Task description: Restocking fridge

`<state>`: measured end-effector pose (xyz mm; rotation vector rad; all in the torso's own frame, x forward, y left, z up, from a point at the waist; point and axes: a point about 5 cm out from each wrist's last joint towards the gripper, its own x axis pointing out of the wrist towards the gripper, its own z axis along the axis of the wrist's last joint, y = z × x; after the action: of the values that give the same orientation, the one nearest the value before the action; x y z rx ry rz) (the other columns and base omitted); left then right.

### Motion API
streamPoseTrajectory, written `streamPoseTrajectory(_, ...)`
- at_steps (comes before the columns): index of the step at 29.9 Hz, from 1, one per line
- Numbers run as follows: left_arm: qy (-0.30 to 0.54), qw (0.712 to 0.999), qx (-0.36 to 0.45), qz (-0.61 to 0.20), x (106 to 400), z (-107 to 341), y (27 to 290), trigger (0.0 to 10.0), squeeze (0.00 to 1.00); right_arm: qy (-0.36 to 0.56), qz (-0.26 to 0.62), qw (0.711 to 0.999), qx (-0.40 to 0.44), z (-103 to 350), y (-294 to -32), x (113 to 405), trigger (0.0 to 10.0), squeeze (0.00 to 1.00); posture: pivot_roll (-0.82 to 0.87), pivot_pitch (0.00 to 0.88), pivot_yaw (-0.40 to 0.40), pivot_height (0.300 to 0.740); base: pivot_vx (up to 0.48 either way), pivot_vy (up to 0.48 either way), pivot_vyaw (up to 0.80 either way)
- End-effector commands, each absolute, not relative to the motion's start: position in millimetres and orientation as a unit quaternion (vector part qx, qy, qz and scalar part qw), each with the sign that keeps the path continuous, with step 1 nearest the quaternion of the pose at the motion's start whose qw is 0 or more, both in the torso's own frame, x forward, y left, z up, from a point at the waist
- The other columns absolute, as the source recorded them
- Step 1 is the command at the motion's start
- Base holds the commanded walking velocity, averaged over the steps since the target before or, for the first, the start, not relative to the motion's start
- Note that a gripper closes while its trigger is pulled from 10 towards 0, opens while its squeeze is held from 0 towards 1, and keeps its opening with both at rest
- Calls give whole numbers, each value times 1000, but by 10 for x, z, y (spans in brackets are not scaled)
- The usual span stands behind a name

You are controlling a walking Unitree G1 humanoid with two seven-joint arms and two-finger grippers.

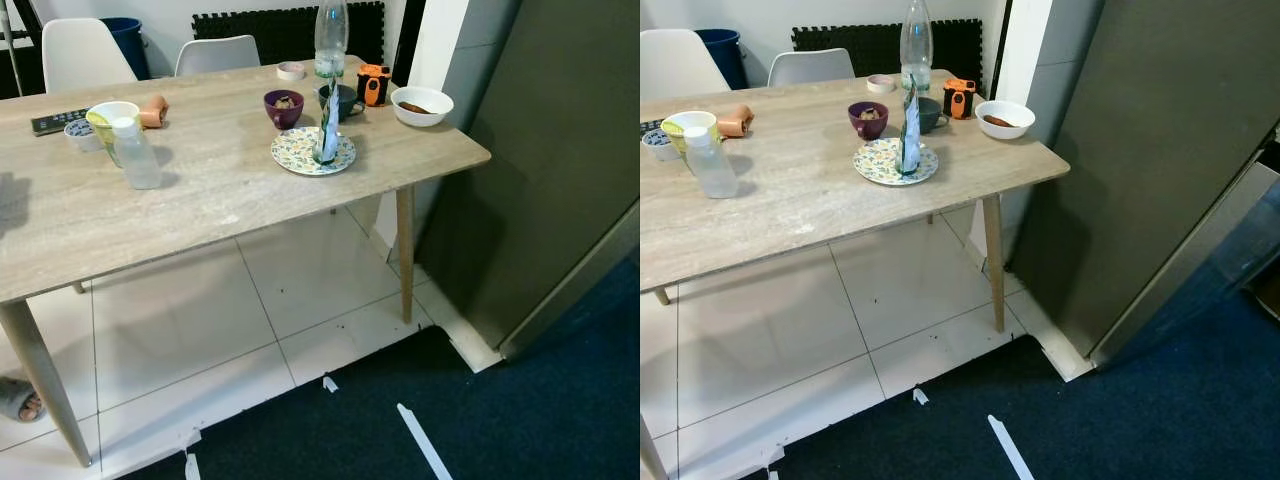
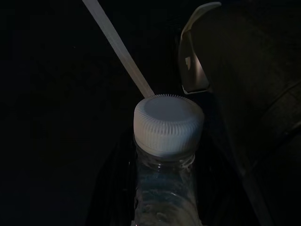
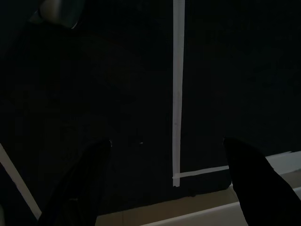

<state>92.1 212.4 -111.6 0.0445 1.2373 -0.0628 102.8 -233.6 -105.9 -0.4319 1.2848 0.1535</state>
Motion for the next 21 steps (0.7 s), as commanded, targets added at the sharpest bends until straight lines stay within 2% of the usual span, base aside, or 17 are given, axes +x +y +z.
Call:
streamPoseTrajectory(1, 525, 849, 7, -62, 1259, -1027, 2019, 10000, 0, 597, 63, 773, -202, -1055, -2379, 1007, 10000, 0, -32, 84, -12, 740, 0, -450, 0)
streamPoseTrajectory(12, 521, 853, 1, -32, 1274, -1021, 2052, 10000, 0, 601, 75, 766, -217, -1056, -2400, 980, 10000, 0, -21, 69, -30, 740, 0, 0, 0)
streamPoseTrajectory(18, 517, 855, 4, -40, 1346, -1010, 1991, 10000, 0, 592, 77, 768, -232, -1015, -2461, 1079, 10000, 0, -30, 7, -48, 740, 0, 0, 0)
streamPoseTrajectory(21, 517, 855, 5, -42, 1354, -1009, 1981, 10000, 0, 591, 76, 768, -234, -1007, -2472, 1099, 10000, 0, -30, 7, -48, 740, 0, 0, 0)
